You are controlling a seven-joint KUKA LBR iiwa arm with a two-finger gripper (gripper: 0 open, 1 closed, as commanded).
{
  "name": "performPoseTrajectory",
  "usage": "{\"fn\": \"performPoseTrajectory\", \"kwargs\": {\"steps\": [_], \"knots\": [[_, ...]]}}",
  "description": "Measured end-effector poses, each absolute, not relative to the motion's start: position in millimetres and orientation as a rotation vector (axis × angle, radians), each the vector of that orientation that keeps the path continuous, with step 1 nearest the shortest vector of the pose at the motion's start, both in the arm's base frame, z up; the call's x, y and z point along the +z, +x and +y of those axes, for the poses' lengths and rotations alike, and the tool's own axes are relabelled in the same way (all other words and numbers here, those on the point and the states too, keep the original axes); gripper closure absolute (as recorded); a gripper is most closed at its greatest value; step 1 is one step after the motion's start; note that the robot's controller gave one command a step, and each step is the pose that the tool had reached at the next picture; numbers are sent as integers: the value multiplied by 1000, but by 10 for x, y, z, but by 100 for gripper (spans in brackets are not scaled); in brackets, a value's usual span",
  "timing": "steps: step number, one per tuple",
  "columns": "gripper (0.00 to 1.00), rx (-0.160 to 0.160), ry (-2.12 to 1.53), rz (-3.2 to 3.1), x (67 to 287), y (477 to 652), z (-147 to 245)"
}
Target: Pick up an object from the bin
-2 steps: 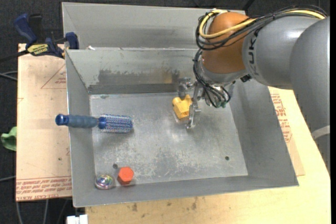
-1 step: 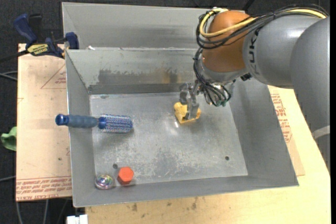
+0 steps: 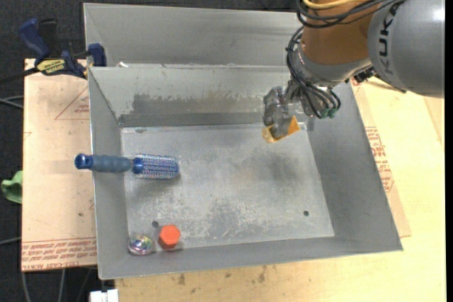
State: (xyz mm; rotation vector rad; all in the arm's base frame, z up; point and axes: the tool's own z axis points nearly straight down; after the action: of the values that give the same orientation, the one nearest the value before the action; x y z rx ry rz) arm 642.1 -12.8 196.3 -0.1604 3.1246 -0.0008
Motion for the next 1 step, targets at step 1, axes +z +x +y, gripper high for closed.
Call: {"fn": "performPoseTrajectory", "kwargs": {"steps": [1], "knots": [[100,3,-84,3141,1893,6164,-55]]}}
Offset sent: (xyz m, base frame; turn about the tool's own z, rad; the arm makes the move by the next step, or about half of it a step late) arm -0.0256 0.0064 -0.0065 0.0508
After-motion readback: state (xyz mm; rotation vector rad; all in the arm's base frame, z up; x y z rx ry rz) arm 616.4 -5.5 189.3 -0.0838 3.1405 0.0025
